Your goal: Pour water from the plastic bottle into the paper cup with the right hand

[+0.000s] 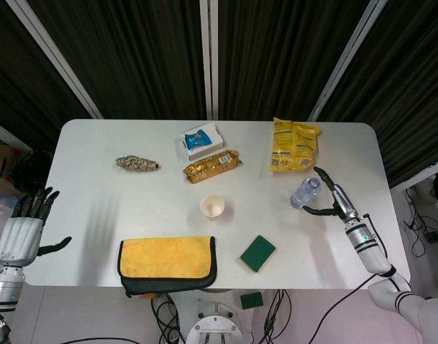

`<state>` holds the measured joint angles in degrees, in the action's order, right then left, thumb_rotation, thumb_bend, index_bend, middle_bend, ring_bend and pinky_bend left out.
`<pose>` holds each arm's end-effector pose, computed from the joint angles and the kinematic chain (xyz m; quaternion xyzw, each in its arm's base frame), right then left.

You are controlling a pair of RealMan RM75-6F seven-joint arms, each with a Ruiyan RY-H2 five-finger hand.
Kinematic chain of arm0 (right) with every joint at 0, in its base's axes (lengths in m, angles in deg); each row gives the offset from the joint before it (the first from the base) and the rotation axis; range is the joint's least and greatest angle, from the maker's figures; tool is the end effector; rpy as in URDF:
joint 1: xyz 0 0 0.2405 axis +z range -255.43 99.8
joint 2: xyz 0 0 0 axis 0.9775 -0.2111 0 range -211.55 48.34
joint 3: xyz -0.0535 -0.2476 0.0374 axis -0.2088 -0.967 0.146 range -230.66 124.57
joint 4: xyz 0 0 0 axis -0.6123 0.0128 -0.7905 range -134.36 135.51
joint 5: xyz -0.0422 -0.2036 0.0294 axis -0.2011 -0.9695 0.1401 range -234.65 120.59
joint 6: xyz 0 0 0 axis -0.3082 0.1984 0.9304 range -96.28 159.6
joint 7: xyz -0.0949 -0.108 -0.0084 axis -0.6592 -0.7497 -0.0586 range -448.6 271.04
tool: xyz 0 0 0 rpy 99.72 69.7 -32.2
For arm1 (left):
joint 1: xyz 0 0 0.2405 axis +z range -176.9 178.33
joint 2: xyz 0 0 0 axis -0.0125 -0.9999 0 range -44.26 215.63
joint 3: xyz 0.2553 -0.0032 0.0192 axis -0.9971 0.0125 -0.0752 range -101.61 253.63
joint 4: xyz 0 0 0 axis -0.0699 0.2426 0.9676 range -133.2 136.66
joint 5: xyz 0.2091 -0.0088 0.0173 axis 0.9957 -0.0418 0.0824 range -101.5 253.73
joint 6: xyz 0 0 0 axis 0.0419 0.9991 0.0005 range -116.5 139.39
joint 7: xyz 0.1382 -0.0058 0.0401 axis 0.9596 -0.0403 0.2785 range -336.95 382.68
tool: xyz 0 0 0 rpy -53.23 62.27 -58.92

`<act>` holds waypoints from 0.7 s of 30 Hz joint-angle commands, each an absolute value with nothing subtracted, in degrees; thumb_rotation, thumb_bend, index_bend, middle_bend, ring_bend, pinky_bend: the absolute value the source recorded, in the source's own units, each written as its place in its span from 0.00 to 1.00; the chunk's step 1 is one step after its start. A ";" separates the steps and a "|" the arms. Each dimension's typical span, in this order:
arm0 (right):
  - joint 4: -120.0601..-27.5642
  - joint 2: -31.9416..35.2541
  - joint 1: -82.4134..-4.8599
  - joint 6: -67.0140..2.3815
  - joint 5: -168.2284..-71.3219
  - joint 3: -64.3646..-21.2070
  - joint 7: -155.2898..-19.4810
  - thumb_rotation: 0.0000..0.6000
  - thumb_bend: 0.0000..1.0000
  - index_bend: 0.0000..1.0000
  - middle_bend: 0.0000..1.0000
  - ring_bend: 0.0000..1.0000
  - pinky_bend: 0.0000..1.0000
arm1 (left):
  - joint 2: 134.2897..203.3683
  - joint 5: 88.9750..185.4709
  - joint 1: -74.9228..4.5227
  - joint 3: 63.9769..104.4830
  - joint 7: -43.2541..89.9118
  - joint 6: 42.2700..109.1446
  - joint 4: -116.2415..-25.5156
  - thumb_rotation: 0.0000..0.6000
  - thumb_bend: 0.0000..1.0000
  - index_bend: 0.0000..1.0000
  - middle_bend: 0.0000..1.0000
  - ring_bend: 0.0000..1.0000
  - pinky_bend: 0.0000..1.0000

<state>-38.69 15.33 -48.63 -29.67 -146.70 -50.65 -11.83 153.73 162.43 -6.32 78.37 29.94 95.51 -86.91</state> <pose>-0.3265 -0.3353 0.0140 0.4511 -0.6705 0.5309 0.2552 -0.3115 0.1916 0.1390 -0.6294 -0.3460 -0.3583 0.5964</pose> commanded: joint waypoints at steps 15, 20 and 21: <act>-34.24 18.72 -47.15 -30.40 -147.17 -51.81 -7.39 0.88 0.07 0.00 0.00 0.00 0.00 | 153.58 162.22 -6.67 78.44 30.56 95.15 -87.31 0.79 0.09 0.09 0.07 0.00 0.11; -33.44 19.44 -46.56 -30.43 -147.18 -51.86 -6.69 0.90 0.09 0.00 0.00 0.00 0.00 | 153.44 162.06 -6.63 78.36 30.74 95.05 -87.44 0.80 0.09 0.09 0.07 0.00 0.11; -33.35 19.54 -46.36 -30.37 -147.18 -51.85 -6.50 0.91 0.09 0.00 0.00 0.00 0.00 | 153.32 161.96 -6.61 78.33 30.87 94.99 -87.57 0.80 0.09 0.09 0.07 0.00 0.11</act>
